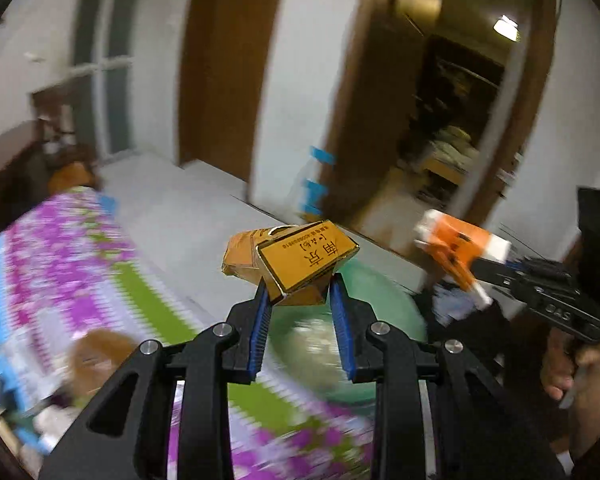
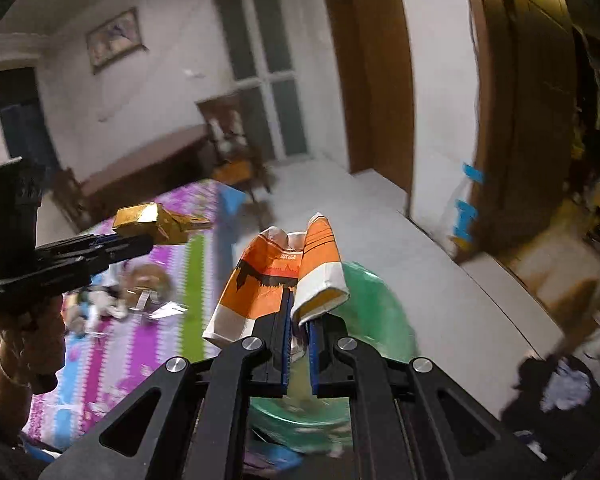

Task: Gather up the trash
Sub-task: 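Carry both items to the green bin and open both tools to drop them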

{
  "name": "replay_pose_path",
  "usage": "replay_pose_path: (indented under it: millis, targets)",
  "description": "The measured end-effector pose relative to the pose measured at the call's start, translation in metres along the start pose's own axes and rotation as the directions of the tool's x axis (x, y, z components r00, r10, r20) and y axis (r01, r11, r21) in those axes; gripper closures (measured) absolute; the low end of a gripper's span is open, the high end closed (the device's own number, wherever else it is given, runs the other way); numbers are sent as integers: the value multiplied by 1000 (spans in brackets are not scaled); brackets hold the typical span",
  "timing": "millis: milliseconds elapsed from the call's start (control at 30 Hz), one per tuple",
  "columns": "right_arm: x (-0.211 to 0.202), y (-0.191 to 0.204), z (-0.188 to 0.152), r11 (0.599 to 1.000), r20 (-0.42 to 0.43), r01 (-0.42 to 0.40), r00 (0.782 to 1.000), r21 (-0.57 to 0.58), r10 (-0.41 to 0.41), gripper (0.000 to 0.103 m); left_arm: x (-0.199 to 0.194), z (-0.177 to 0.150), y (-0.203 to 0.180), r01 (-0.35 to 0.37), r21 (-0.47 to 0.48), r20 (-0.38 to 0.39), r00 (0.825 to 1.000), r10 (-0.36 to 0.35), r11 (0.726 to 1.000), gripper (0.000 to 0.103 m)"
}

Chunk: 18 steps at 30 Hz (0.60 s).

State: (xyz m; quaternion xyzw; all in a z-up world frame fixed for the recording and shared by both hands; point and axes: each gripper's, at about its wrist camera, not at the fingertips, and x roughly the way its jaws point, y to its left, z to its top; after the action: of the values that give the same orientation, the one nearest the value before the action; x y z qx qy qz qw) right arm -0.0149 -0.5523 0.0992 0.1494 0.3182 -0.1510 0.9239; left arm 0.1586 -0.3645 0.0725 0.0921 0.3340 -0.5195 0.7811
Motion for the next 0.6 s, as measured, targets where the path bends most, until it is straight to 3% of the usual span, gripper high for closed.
replay_pose_path:
  millis: [133,267,433,600]
  targets:
    - [17,-18,13,1000,-94,31,995,3,-31,95,46,10,-20,80,19,-99,992,-78,997,75]
    - [44,-22,24,999,-198,51,979,-6,-51,95,86,10,-12,151,-57,-209,965,-160,987,75]
    - [81,-17,23,993,-282,98,953,-59,-110,95,105,1,-3,147,-124,-245,954,-174,981,75]
    - [102,-7,14,994,-302,91,947,-66,-106,95,113,-2,5,130,-172,-251,953,-171,977,74]
